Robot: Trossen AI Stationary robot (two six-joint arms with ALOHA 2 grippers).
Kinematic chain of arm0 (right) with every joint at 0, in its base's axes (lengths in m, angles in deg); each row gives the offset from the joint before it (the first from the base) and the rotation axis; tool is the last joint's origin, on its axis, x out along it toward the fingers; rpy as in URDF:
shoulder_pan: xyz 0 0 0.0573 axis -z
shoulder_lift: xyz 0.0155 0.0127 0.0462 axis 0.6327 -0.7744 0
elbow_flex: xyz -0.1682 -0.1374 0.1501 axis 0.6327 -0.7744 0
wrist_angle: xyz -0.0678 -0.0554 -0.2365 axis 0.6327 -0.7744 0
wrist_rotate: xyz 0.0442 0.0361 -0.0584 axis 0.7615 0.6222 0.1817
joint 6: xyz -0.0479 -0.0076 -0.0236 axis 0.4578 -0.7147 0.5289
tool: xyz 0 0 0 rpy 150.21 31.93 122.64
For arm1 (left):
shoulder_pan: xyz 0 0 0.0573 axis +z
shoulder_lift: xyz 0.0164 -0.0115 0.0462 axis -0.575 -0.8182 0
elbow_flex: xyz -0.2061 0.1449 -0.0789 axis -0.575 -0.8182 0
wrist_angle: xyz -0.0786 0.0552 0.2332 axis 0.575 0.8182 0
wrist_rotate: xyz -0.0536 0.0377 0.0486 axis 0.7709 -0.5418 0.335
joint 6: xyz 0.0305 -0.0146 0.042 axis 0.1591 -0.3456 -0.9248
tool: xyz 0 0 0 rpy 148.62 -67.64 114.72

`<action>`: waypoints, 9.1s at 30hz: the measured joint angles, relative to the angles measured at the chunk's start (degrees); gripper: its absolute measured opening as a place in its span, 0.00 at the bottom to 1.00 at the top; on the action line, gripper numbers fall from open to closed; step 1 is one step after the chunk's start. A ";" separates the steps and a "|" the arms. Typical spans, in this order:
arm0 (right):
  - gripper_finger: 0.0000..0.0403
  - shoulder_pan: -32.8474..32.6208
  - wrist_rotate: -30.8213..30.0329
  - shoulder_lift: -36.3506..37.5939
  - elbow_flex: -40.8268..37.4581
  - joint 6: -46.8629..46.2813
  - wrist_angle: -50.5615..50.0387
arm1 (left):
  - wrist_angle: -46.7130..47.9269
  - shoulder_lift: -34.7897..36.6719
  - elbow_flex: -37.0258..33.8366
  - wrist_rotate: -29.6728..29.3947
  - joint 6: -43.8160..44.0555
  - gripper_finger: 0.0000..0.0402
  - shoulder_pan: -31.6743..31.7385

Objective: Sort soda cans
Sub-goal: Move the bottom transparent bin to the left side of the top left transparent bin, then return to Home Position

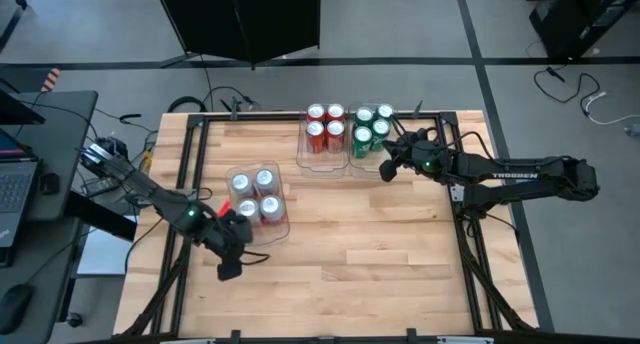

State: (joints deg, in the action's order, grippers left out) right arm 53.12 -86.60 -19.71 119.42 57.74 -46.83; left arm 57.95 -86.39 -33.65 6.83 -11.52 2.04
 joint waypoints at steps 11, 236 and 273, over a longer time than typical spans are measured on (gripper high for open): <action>0.00 0.00 -0.25 0.00 0.00 0.00 -0.02 | 10.43 0.33 -1.04 -15.03 8.09 0.00 1.83; 0.00 -4.08 -5.54 1.41 -4.87 -23.99 -25.87 | -54.73 20.40 -30.12 -7.05 -45.13 0.00 35.91; 0.00 -14.53 18.82 17.83 -21.96 15.01 16.78 | -65.98 24.11 -30.15 0.95 -52.73 0.00 39.33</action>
State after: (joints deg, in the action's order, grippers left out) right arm 38.58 -67.78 -1.88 97.46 72.75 -30.04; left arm -8.03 -62.28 -63.80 7.78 -64.25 41.37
